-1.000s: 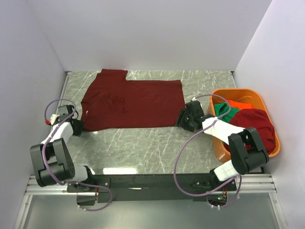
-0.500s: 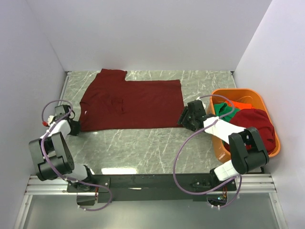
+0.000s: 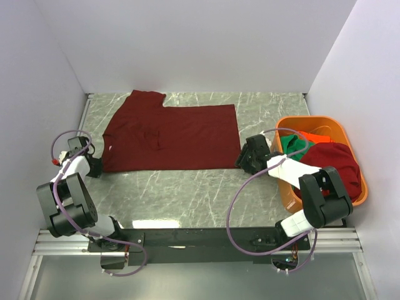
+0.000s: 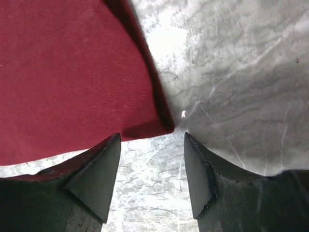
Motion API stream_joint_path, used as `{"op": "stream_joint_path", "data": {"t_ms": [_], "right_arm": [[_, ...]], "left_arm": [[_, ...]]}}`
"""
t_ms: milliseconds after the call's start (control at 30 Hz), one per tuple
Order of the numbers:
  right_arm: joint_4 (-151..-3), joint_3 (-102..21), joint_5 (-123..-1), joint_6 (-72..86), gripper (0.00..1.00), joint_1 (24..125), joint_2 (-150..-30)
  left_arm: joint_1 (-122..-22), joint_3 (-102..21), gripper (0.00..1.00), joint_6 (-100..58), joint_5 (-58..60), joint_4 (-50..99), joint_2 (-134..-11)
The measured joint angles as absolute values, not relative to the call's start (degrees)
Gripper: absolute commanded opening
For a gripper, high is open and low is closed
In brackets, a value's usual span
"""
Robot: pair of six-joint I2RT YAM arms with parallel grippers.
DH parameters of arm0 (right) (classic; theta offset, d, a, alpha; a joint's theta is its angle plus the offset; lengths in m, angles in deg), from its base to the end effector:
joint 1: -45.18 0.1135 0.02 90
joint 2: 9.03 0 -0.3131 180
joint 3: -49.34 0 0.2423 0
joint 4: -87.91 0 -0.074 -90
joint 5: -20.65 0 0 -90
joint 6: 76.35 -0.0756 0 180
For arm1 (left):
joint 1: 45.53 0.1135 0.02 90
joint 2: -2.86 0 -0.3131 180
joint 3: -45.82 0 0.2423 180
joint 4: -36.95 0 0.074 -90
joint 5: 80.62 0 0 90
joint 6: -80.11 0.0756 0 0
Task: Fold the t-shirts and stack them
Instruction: Fold the tshirt
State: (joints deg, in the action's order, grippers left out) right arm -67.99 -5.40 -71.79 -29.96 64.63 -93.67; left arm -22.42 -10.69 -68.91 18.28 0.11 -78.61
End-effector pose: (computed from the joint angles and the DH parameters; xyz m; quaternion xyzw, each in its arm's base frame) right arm 0.2733 0.0931 0.1835 0.2054 0.9284 0.1443 0.2739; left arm 0.2378 0.1142 0.1898 -0.6495 0.7166 -0.0033 0.2542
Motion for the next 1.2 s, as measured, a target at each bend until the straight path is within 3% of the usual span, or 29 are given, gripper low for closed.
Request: {"op": "stream_joint_path", "data": {"t_ms": [167, 267, 300, 400, 700, 1200], "right_arm": [[-68.3, -5.1, -71.9, -30.2, 0.5, 64.6, -94.2], [-68.9, -5.4, -72.0, -30.1, 0.35, 65.0, -95.1], [-68.9, -5.6, -72.1, -30.1, 0.23, 65.1, -95.5], [-69.0, -6.4, -72.2, -29.7, 0.0, 65.5, -96.7], [-66.0, -6.2, -72.3, -28.5, 0.0, 65.7, -92.3], [-60.4, 11.8, -67.7, -31.5, 0.0, 66.2, -60.4]], "left_arm": [[-22.1, -10.9, 0.01, -68.6, 18.3, 0.0, -78.6], [-22.0, -11.0, 0.01, -68.1, 18.3, -0.2, -78.6], [-22.0, -11.0, 0.01, -68.0, 18.3, -0.3, -78.6], [-21.9, -11.0, 0.01, -67.8, 18.4, -0.9, -78.5], [-21.9, -11.6, 0.01, -66.9, 23.1, -6.1, -72.5], [-21.2, -5.8, 0.01, -68.1, 30.3, -12.8, -60.6]]}}
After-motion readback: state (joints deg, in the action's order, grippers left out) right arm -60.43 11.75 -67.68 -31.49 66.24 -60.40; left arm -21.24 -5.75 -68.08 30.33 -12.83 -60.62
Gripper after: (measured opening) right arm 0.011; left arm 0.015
